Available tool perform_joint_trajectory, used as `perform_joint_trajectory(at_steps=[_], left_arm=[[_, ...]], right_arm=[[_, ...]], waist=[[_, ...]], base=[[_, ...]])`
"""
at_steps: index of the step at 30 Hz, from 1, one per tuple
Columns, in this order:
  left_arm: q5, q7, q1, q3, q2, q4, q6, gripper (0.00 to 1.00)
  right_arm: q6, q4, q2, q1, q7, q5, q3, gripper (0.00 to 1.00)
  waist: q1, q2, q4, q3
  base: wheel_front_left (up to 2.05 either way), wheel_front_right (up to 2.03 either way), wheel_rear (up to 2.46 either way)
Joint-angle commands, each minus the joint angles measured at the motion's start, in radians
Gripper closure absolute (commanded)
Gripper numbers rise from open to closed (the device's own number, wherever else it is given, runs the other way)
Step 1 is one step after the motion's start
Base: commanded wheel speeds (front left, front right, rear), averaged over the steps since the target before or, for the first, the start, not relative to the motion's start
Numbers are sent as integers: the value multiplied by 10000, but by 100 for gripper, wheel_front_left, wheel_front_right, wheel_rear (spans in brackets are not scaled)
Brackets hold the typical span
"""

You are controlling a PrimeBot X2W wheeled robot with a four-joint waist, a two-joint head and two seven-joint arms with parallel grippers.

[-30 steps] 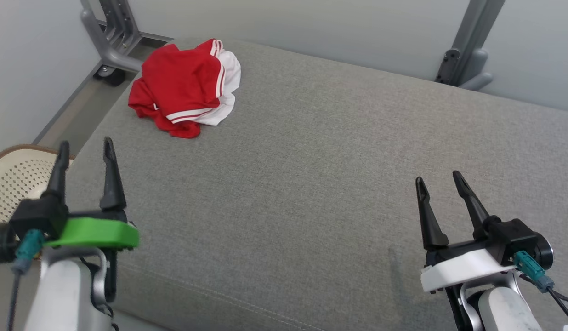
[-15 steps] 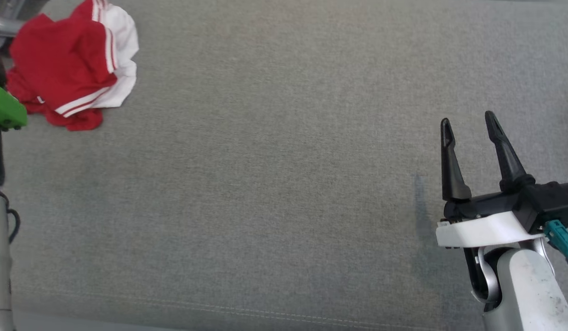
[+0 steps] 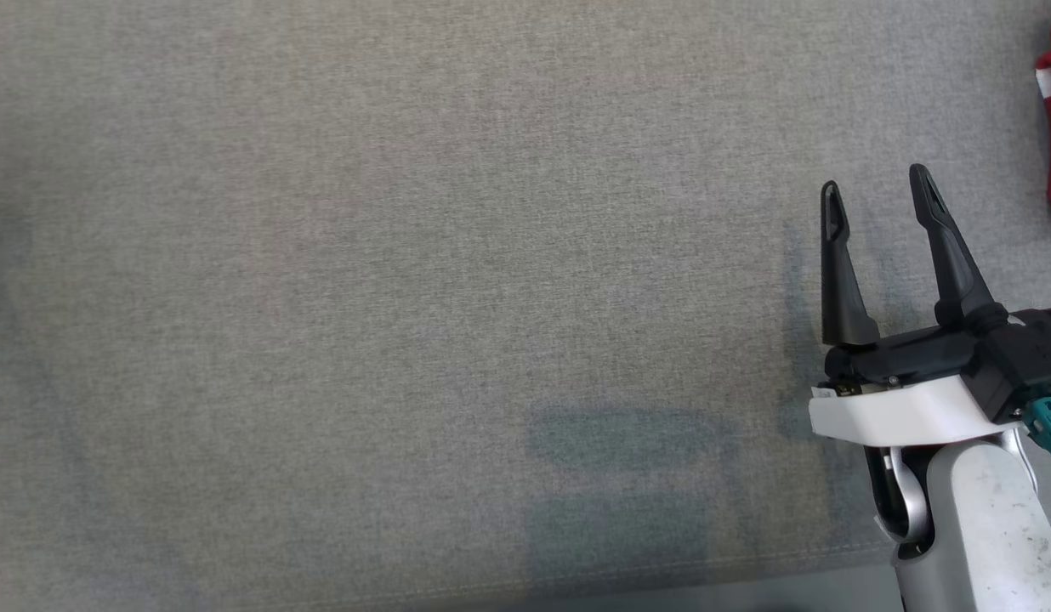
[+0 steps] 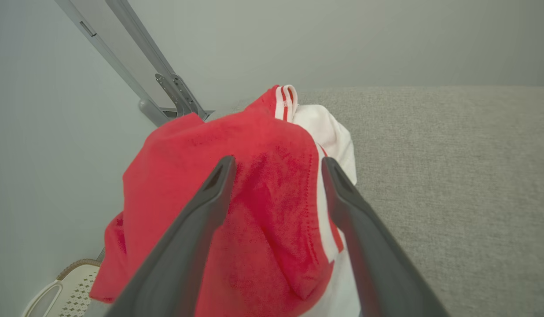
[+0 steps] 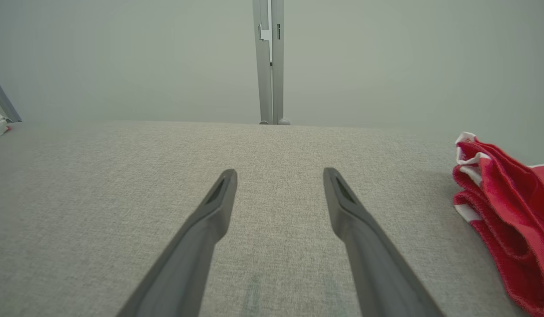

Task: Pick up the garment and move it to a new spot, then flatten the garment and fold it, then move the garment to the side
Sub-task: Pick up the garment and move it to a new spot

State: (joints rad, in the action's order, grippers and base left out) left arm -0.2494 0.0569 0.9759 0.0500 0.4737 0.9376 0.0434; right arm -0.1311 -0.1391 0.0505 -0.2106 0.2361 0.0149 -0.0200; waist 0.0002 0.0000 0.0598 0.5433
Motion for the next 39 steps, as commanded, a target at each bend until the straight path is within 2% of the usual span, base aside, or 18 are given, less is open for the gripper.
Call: perform_joint_trajectory(at_steps=[1, 9, 10, 11, 13, 21, 26, 32, 39], left_arm=[[98, -136, 143, -41, 199, 280, -158, 0], [340, -906, 263, -249, 453, 1173, -700, 0], [321, -938, 265, -260, 448, 1250, -713, 6], [293, -967, 272, -266, 451, 1321, -701, 43], [266, -949, 297, -303, 378, 1397, -731, 98], [309, -448, 195, -443, 379, 1415, -865, 100], [465, -19, 352, -777, 329, 1316, -600, 100], [778, 469, 593, -1386, 48, 1073, -148, 100], [1020, 875, 738, -2122, -573, 634, 384, 100]], right_arm=[[8, -93, 14, -156, 42, -46, -40, 0], [8, -54, 13, -182, 49, 11, -236, 0], [8, -34, 13, -196, 54, 13, -248, 0], [8, -19, 14, -212, 58, 14, -257, 0], [8, 25, 14, -225, 53, 16, -264, 0], [8, 244, 12, -169, 110, 52, -207, 0], [8, 518, 10, -37, 149, 123, -184, 0], [9, 996, 9, 309, 200, 370, -131, 0], [8, 1470, 8, 948, 229, 731, -25, 0]], waist=[[-2, 0, -617, 623], [-2, 0, -521, 579], [-2, 0, -513, 569], [-2, 0, -509, 553], [-2, 0, -497, 491], [-2, 0, -500, -33], [-2, 0, -473, -756], [-2, 0, -441, -2119], [-2, 0, -511, -3838]], base=[[0, 0, 0], [0, 0, 0], [0, 0, 0], [0, 0, 0], [0, 0, 0], [0, 0, 0], [0, 0, 0], [0, 0, 0], [0, 0, 0]])
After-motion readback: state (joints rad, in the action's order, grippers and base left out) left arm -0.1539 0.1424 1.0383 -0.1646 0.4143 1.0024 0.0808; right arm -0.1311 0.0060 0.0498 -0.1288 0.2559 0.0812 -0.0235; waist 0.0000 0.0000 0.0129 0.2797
